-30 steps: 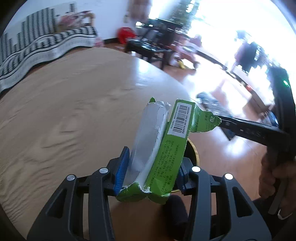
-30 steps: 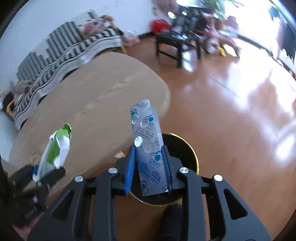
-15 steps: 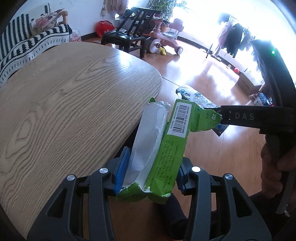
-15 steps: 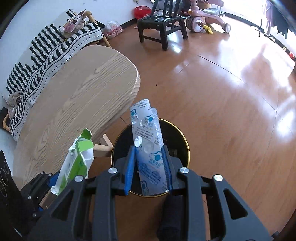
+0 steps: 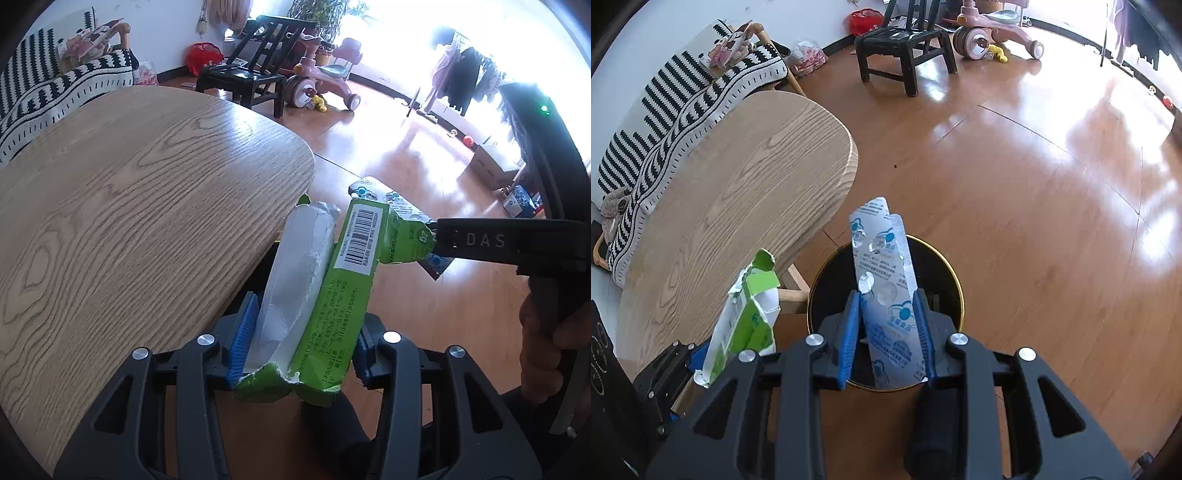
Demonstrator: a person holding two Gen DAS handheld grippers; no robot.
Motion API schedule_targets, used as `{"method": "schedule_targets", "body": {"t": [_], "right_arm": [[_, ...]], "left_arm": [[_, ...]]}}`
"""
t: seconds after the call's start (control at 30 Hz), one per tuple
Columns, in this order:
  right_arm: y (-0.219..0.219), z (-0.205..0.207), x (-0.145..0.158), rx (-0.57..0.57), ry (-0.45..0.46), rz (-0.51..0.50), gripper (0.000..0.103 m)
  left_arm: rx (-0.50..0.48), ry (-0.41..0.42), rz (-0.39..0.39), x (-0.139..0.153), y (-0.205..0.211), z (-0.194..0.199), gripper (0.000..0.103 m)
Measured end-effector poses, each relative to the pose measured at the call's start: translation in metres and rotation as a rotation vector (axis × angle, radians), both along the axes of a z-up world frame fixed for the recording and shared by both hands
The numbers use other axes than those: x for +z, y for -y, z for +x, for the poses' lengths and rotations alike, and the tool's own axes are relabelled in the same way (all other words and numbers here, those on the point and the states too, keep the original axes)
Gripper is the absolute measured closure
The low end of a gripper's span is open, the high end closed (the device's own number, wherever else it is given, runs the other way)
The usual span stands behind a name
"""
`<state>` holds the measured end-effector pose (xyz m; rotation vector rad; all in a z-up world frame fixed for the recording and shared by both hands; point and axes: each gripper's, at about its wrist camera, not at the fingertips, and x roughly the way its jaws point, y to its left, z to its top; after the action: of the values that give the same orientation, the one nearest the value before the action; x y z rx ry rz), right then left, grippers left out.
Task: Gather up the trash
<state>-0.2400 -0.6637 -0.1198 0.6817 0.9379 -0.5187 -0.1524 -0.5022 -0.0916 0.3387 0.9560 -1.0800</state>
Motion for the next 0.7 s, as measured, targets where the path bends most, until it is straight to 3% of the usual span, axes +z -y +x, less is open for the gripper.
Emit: {"method": "schedule_targets", "body": {"t": [0.07,0.13,0.2,0.43,0.7], "right_arm": [[0.0,0.0,-0.001,-0.004,-0.003,-0.001,0.074],[0.001,-0.001,-0.002,-0.018,-0.004,0.004,0.063],[0.003,-0.002,0.001,-0.031,0.003,-0.006,0.045],[0.004,-0.003,0.004,-0.045,0.018,-0.021,0.04],[-0.014,0.013,0.027,0.001,0.072,-0.069,0.023]], "left_arm": [[0.0,-0.012,-0.001,-0.001,0.001,0.002,0.058],[-0.004,-0.021,0.002,-0.003,0.002,0.003,0.051],[0.0,-0.014,-0.001,-0.002,0.004,0.003,0.038],[-0.016,0.01,-0.022,0.002,0.007,0.001,0.027],[0.048,0.056,-0.061,0.024,-0.031,0.016,0.014]]}}
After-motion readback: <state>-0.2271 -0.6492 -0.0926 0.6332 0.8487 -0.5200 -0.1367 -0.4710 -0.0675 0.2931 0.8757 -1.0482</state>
